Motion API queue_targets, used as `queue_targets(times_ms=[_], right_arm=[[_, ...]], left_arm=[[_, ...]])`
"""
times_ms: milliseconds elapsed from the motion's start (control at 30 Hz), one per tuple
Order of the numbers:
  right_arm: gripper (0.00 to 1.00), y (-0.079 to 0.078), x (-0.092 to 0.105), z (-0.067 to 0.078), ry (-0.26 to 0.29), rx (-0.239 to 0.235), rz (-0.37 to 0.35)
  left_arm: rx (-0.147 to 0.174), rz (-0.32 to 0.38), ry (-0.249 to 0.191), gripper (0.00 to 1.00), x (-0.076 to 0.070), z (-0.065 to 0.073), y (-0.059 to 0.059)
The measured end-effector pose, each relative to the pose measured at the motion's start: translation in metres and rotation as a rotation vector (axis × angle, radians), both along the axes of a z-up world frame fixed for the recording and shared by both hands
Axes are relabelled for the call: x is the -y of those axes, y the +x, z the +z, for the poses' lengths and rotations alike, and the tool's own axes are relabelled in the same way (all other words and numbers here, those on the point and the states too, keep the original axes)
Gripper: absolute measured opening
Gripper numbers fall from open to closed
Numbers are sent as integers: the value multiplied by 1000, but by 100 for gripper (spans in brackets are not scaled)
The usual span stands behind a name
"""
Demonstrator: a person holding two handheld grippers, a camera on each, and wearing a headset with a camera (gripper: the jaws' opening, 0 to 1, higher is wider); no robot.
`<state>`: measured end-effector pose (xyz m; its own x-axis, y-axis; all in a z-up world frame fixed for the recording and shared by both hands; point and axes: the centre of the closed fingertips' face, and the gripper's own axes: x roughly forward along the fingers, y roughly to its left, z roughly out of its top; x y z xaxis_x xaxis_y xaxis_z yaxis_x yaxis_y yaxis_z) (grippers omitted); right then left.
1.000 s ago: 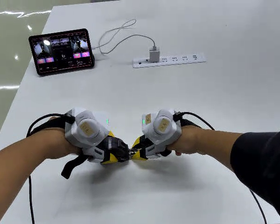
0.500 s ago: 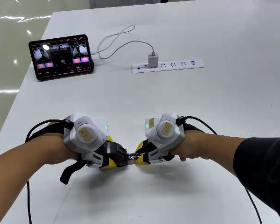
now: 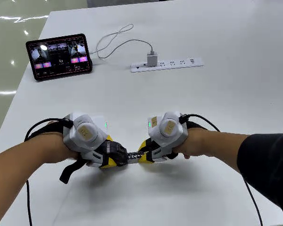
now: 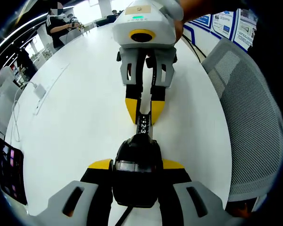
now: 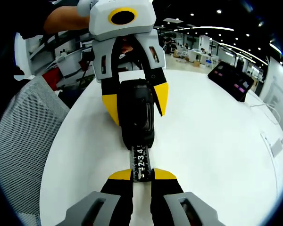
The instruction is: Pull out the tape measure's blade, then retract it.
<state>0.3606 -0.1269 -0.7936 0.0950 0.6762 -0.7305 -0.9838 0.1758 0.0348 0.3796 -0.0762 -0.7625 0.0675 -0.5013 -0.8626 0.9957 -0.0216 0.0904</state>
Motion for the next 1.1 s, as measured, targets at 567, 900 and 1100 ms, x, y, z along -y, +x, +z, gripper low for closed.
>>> queue_targets(times_ms=[567,900,1100], right_arm=[[9,-1,13,2,-13,-10,-6],[9,0,18,3,-16,-15,-17],[9,1,19,3,-15,-19,-19]], left_arm=[[-3,4,-2,31,0,0,0],[-4,6,-3,31,0,1,0],[-2,5,-4,31,0,1,0]])
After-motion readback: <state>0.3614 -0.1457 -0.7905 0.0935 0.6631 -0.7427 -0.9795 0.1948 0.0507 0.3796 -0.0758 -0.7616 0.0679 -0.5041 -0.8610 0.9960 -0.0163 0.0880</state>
